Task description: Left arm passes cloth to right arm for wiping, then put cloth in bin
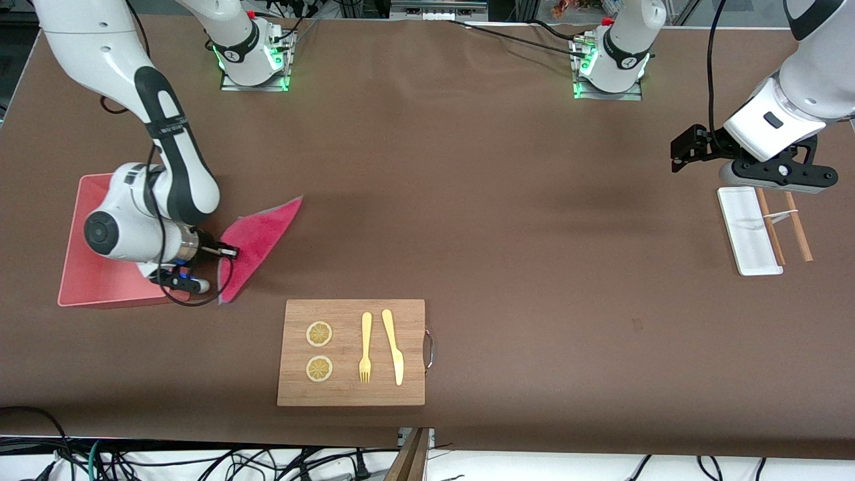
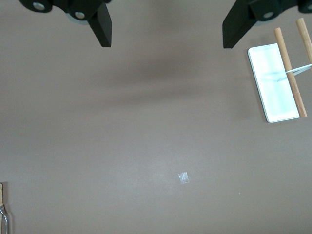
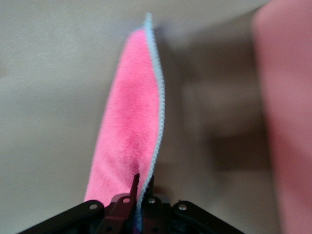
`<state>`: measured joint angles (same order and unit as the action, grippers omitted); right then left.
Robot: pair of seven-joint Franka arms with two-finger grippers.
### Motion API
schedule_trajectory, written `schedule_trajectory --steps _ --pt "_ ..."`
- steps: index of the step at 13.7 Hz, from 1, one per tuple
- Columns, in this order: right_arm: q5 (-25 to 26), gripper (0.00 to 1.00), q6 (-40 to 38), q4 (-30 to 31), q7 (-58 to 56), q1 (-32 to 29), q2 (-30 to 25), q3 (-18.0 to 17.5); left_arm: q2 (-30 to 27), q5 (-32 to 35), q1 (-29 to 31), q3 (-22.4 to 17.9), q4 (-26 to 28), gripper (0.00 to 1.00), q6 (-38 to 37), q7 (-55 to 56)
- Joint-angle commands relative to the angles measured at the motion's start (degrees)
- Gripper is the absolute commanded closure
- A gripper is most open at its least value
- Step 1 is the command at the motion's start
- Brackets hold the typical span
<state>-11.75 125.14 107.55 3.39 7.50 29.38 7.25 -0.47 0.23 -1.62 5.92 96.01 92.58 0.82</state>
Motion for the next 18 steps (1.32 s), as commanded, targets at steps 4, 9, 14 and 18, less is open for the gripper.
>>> schedule_trajectory --steps 4,9,14,18 --pt "9.6 1.00 -11.2 0.4 -4.4 -3.4 -12.2 -0.6 -0.1 0.7 0.1 0.7 -1.1 0.00 -1.1 -0.5" --pt "15.2 1.00 -20.4 -2.6 -14.8 -8.3 -19.7 0.0 0.0 0.7 0.1 0.6 -1.1 0.00 -1.1 -0.5" --pt "17.2 1.00 -19.1 -1.9 -22.6 -9.0 -19.3 4.0 -0.1 0.7 0.1 0.7 -1.1 0.00 -1.1 -0.5" --pt "17.5 0.97 -16.3 -1.1 -22.6 -9.7 -16.6 4.1 0.0 0.7 0.1 0.6 -1.1 0.00 -1.1 -0.5"
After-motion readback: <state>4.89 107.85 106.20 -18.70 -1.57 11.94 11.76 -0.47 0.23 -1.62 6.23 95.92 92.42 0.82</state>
